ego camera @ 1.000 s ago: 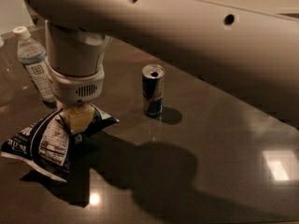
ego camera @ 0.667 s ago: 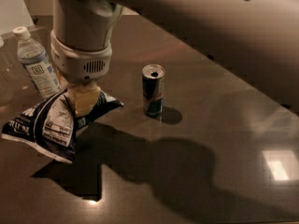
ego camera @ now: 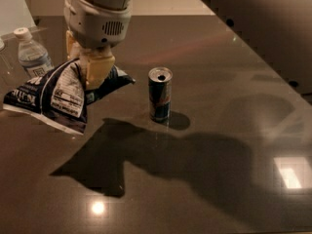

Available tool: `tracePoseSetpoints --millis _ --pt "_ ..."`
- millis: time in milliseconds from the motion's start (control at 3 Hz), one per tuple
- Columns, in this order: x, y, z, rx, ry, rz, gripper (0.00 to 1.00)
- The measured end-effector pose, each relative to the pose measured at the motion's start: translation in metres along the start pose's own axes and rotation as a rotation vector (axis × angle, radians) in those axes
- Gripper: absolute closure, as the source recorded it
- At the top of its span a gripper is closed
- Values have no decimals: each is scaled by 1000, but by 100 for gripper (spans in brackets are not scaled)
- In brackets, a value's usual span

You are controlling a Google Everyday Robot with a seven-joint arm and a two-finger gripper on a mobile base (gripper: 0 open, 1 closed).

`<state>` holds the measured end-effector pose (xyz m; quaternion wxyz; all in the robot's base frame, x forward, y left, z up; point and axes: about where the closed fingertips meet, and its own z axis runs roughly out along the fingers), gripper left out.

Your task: Pick blue chip bag

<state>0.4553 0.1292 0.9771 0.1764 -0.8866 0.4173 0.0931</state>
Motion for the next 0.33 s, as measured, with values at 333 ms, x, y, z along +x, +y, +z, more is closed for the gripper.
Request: tracePoseSetpoints --millis 333 --pt "-2 -4 -2 17 -4 -3 100"
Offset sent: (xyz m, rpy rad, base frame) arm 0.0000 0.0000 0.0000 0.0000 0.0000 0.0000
